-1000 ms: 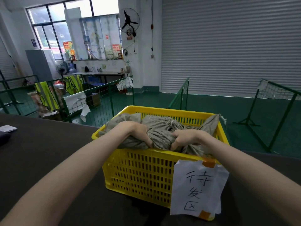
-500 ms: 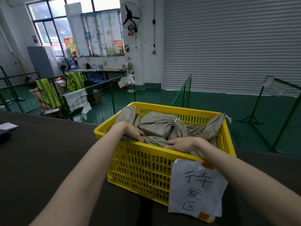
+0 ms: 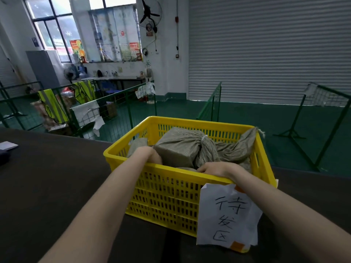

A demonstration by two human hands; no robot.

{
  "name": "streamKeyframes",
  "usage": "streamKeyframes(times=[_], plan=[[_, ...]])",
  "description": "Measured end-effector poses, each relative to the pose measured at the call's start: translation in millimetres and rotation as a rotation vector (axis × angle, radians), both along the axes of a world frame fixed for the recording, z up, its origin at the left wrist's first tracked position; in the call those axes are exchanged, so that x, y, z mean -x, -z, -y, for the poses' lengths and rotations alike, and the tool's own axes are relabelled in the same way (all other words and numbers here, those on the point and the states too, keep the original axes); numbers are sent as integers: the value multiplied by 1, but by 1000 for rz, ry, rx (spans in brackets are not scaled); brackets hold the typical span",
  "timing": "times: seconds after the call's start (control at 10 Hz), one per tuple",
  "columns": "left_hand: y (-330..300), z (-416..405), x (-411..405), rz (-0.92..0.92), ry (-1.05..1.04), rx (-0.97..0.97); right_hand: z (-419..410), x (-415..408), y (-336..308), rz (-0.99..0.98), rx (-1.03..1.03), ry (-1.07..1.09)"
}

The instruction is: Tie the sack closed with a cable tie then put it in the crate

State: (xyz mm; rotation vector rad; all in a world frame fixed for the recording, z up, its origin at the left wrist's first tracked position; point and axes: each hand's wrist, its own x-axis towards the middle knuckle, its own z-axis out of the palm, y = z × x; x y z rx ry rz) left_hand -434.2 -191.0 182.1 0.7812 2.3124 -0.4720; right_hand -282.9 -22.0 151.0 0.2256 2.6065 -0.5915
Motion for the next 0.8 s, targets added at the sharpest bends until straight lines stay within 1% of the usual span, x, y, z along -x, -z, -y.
streamKeyframes(times=[0.1, 0.2, 0.3, 0.4, 0.5, 0.6, 0.7, 0.8], plan=[[-14, 16, 4, -37, 61, -41, -2, -2, 0, -20, -7, -13], [-18, 32, 19, -239, 61, -42, -3, -2, 0, -52, -4, -6], [-11, 43, 25, -310, -18, -99, -2, -3, 2, -93, -17, 30], [-6, 46, 21, -263, -74, -204, -4, -3, 6, -135, -26, 69], [-5, 47, 15, -203, -129, -290, -4, -11, 2, -252, -11, 81], [-10, 50, 12, -169, -135, -302, -6, -19, -12, -363, 46, 85], [-14, 48, 11, -319, -55, -343, -11, -28, -33, -454, 91, 136], [-20, 36, -3, -473, -17, -662, -20, -43, -51, -631, 104, 205]])
